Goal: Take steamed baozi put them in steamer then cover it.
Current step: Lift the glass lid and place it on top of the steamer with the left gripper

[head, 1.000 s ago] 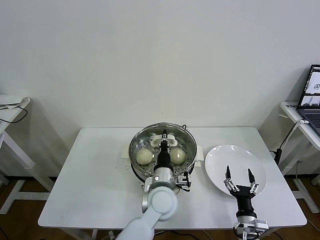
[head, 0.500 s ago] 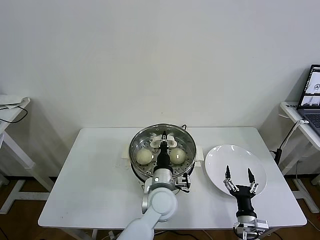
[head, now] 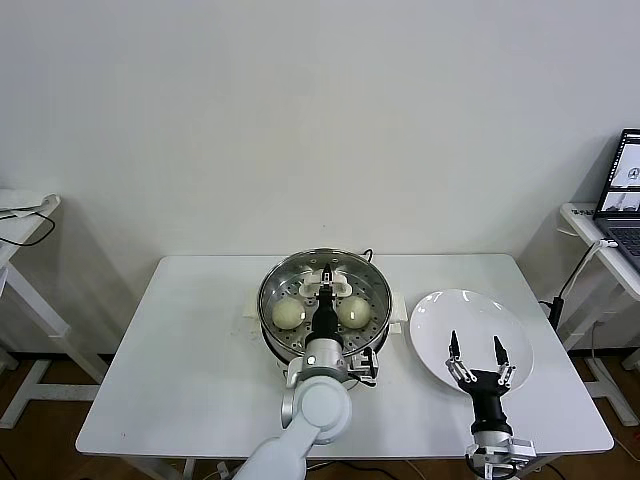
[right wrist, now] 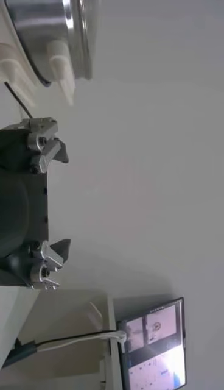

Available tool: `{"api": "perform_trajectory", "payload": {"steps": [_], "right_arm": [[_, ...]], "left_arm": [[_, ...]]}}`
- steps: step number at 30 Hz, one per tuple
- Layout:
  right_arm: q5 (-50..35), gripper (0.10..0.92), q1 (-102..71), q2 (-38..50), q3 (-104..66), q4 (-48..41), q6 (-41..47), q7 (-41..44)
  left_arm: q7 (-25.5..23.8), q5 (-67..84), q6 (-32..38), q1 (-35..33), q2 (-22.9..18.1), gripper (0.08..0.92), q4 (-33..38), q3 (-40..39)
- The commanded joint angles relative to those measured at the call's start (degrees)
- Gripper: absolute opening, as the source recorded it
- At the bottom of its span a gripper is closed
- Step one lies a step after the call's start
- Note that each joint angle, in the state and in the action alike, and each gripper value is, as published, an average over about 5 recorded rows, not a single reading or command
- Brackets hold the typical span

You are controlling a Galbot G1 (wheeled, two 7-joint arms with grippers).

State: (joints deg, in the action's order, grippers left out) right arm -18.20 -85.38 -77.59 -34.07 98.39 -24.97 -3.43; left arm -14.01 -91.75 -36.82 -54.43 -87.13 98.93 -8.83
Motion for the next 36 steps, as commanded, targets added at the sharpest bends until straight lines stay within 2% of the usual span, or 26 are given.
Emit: {"api": "perform_trajectory", "payload": {"steps": [1, 5, 8, 21, 26, 29, 33, 36], "right_arm": [[0.1, 0.823, 0.0, 0.0, 0.1, 0.1, -0.2, 0.1], [0.0, 0.823, 0.0, 0.1, 0.0, 0.1, -0.2, 0.1], [0.0, 0.823, 0.0, 0.2, -0.1, 0.1, -0.3, 0.1], [-0.5, 0.823, 0.7, 0.7, 0.4, -0.7, -0.4, 0.2], [-0.7, 0.823, 1.0, 0.9, 0.6, -1.2, -0.8, 0.2], [-1.2, 0.823, 1.2, 1.1, 0.7, -1.3, -0.7, 0.3], [-2.1, 0.823, 1.5, 1.5, 0.7, -0.8, 0.0, 0.3], [-2.3, 0.823, 1.4, 1.7, 0.5, 0.4, 1.2, 0.3]], "left_arm": [[0.3, 0.0, 0.6, -0.2, 0.1, 0.189, -0.2, 0.5], [0.8, 0.0, 1.0, -0.7, 0.5, 0.195, 0.5, 0.9], [1.0, 0.1, 1.1, -1.5, 1.5, 0.247, 2.4, 0.9], [1.4, 1.1, 0.8, -8.9, 6.0, 0.610, 14.6, -0.3], [1.4, 3.3, 0.6, -11.8, 7.4, 0.763, 21.8, 1.4], [2.0, 7.4, 0.9, -14.9, 8.9, 0.812, 27.2, 4.3], [7.0, 18.6, 5.2, -21.4, 10.9, 0.822, 33.3, 11.3], [14.1, 33.8, 10.4, -26.4, 10.9, 0.822, 36.6, 18.7]]}}
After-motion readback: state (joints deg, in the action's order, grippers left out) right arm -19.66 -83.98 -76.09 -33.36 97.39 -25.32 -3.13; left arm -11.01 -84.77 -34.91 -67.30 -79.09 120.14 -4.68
